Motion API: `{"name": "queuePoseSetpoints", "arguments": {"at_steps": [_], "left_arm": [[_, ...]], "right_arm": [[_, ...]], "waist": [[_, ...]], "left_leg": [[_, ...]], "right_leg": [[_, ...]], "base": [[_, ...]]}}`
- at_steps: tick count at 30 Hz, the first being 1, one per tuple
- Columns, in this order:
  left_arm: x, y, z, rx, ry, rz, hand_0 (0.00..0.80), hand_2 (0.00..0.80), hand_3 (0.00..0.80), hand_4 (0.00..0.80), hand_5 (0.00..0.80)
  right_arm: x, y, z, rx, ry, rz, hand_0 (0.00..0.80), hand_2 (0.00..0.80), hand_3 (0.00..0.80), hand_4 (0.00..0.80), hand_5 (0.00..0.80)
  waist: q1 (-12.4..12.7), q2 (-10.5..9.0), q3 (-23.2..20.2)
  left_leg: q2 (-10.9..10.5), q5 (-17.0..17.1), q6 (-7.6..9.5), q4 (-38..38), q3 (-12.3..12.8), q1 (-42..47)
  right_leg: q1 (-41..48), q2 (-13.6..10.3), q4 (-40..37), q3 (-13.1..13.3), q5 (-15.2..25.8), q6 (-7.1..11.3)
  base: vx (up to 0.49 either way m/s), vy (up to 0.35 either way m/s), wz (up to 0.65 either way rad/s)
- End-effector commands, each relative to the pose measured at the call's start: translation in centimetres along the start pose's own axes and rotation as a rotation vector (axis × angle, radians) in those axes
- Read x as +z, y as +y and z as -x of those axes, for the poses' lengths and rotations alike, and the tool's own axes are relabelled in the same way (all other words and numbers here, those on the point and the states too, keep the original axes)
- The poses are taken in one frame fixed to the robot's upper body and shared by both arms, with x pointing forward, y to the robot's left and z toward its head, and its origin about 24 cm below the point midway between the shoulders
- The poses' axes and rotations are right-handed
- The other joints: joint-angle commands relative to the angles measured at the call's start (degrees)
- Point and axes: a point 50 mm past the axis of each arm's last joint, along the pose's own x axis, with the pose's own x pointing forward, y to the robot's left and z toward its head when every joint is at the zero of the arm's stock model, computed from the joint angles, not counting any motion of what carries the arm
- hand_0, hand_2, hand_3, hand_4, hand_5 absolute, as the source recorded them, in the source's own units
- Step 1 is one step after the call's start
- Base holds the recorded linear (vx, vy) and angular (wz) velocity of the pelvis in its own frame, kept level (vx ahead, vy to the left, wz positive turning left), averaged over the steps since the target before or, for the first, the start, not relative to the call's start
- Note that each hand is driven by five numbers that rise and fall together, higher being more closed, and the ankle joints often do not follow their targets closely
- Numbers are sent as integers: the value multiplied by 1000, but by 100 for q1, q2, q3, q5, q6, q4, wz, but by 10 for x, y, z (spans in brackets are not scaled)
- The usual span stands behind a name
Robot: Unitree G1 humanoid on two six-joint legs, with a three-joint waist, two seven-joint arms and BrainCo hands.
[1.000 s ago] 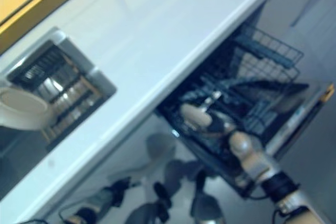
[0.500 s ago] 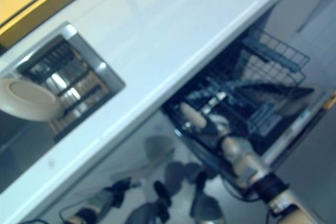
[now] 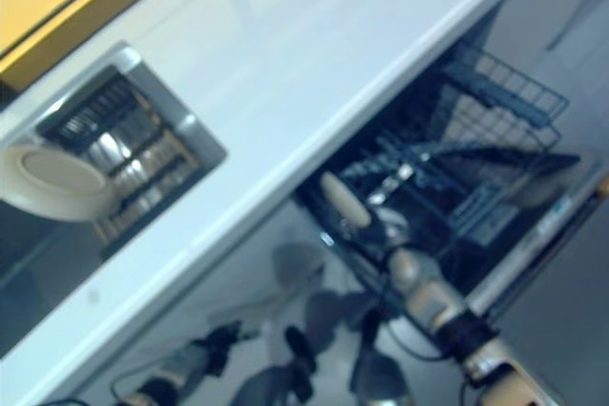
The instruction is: Take plates into dishwasher
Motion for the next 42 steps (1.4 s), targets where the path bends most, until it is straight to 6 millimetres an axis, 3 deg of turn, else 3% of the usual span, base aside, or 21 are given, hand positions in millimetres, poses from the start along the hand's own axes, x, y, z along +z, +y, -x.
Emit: {"name": "queuePoseSetpoints", "arguments": {"at_steps": [1, 7, 15, 29, 38, 39, 40, 42], "left_arm": [[1, 2, 0, 2, 4, -52, 0, 0, 0, 0, 0], [-3, 1, 1, -2, 17, -55, 0, 0, 0, 0, 0], [-5, 1, 1, -6, 23, -74, 0, 0, 0, 0, 0], [-4, 13, 2, 11, 38, -99, 0, 0, 0, 0, 0], [-3, 18, 2, 30, 41, -102, 0, 0, 0, 0, 0], [-3, 18, 2, 30, 40, -102, 0, 0, 0, 0, 0], [-3, 18, 2, 33, 40, -101, 0, 0, 0, 0, 0], [-2, 19, 2, 34, 40, -101, 0, 0, 0, 0, 0]], "right_arm": [[-17, 49, 12, 164, 133, 6, 800, 800, 800, 800, 800], [-14, 52, 10, 190, 109, 71, 800, 800, 800, 800, 800], [-5, 49, 4, 216, 7, 319, 800, 800, 800, 800, 800], [10, 44, 0, 249, -105, 470, 800, 800, 800, 800, 800], [13, 42, 0, 255, -124, 467, 800, 800, 800, 800, 800], [14, 41, -1, 254, -125, 464, 574, 574, 574, 574, 574], [14, 42, 0, 254, -130, 467, 442, 442, 442, 442, 442], [15, 41, 0, 252, -132, 465, 82, 82, 82, 82, 82]], "waist": [[209, -325, -86], [250, -312, -103], [370, -325, -134], [520, -481, -181], [564, -639, -210], [565, -645, -210], [568, -657, -208], [571, -668, -204]], "left_leg": [[-52, 519, -372, -141, -164, -568], [-40, 562, -402, -155, -192, -572], [-54, 546, -411, -156, -262, -580], [-70, 457, -394, -157, -349, -614], [-37, 449, -390, -157, -355, -616], [-33, 450, -392, -157, -354, -612], [-25, 455, -396, -157, -353, -613], [-22, 453, -392, -157, -353, -613]], "right_leg": [[213, 114, 326, 288, -1172, 137], [252, 116, 322, 258, -1181, 121], [318, 109, 288, 173, -1158, 130], [368, 113, 238, 40, -1107, 161], [410, 156, 211, -3, -1090, 160], [414, 160, 211, -8, -1093, 158], [419, 166, 211, -16, -1096, 154], [425, 170, 211, -23, -1099, 149]], "base": [[0, 0, 0], [0, 0, 0], [0, 0, 0], [-7, 3, 5], [-4, -4, 1], [0, 0, 0], [0, 0, 0], [0, 0, 0]]}}
